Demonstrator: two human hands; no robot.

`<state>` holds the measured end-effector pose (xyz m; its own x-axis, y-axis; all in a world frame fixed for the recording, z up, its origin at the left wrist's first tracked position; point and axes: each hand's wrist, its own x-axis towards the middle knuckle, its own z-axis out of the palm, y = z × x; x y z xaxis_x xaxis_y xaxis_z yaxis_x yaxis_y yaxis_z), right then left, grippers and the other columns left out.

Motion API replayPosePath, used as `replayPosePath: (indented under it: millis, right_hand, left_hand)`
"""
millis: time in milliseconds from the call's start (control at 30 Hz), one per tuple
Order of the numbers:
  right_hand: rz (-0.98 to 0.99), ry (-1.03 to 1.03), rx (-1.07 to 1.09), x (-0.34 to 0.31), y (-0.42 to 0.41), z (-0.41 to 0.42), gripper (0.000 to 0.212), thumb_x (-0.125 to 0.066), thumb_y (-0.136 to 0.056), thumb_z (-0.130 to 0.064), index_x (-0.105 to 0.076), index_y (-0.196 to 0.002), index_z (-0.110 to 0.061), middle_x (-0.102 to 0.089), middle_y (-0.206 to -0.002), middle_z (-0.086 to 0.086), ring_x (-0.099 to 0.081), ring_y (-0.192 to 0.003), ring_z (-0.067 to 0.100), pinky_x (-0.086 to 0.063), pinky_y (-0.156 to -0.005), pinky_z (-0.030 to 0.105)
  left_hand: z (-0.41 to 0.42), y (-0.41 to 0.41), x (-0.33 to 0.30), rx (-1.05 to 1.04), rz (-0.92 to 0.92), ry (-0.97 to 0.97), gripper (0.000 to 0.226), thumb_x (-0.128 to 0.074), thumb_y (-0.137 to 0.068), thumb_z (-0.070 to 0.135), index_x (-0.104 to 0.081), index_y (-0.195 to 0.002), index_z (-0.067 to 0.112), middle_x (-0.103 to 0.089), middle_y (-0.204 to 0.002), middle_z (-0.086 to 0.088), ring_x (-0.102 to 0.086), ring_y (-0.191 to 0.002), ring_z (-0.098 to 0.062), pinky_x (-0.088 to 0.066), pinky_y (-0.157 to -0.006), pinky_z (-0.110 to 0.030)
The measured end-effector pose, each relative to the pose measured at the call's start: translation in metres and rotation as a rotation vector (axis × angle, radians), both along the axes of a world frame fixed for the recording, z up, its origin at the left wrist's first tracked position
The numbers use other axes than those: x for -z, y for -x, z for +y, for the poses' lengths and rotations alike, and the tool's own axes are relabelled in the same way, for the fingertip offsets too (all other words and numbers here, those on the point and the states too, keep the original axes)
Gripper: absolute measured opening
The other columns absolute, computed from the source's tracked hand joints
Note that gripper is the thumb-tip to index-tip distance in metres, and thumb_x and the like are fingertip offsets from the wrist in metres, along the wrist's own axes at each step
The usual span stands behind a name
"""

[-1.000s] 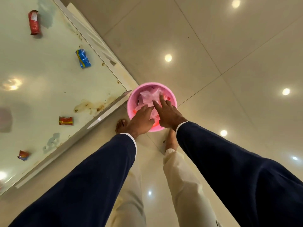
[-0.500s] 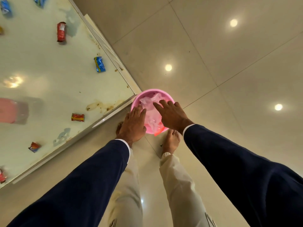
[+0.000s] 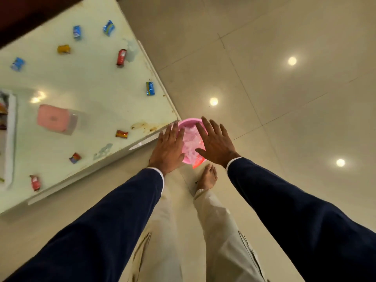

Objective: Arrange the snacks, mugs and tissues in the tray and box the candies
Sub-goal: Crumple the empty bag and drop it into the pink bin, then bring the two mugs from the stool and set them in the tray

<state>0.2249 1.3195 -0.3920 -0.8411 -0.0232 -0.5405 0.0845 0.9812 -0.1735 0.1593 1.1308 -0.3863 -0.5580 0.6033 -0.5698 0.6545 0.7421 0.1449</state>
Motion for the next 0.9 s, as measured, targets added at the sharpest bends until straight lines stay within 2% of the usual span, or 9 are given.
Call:
replayPosePath:
  millis: [200,467,633,900]
  right_hand:
    - [0.096,-0.029,-0.225,-0.118,0.034,-0.013,0.096,-0.041,-0.090,-0.069,0.001,-0.159,-0.017,0.003,-0.166,0.013,-0.012,-0.152,0.038,-0.016,-0.119,0.060]
    - [0.236,-0.090,-0.430,-0.243,0.073,-0.063,0.094,-0.042,-0.092,-0.066,0.004,-0.159,-0.018,0.006,-0.167,0.010,-0.012,-0.152,0.035,-0.014,-0.120,0.060]
    - [0.314,-0.111,-0.556,-0.292,0.098,-0.141,0.090,-0.043,-0.093,-0.063,-0.001,-0.159,-0.018,0.001,-0.167,0.011,-0.016,-0.151,0.034,-0.017,-0.119,0.059]
    - [0.399,-0.085,-0.754,-0.337,0.132,-0.334,0.089,-0.043,-0.093,-0.063,-0.002,-0.159,-0.020,-0.001,-0.167,0.009,-0.017,-0.151,0.035,-0.016,-0.120,0.059]
  left_hand:
    - [-0.023,0.011,-0.108,-0.128,0.118,0.058,0.096,-0.053,-0.099,0.051,0.008,-0.162,0.013,0.013,-0.169,-0.018,0.004,-0.157,-0.035,-0.011,-0.126,-0.053]
    - [-0.097,-0.007,-0.219,-0.339,0.211,-0.005,0.092,-0.044,-0.099,0.055,0.013,-0.161,0.015,0.021,-0.168,-0.014,0.010,-0.157,-0.033,-0.003,-0.126,-0.054]
    - [-0.180,-0.018,-0.263,-0.506,0.322,-0.064,0.092,-0.046,-0.099,0.054,0.009,-0.162,0.016,0.018,-0.169,-0.013,0.009,-0.157,-0.033,-0.006,-0.125,-0.055]
    - [-0.376,-0.039,-0.309,-0.727,0.439,-0.030,0.086,-0.040,-0.103,0.050,0.012,-0.161,0.014,0.020,-0.168,-0.012,0.012,-0.157,-0.031,-0.006,-0.125,-0.056]
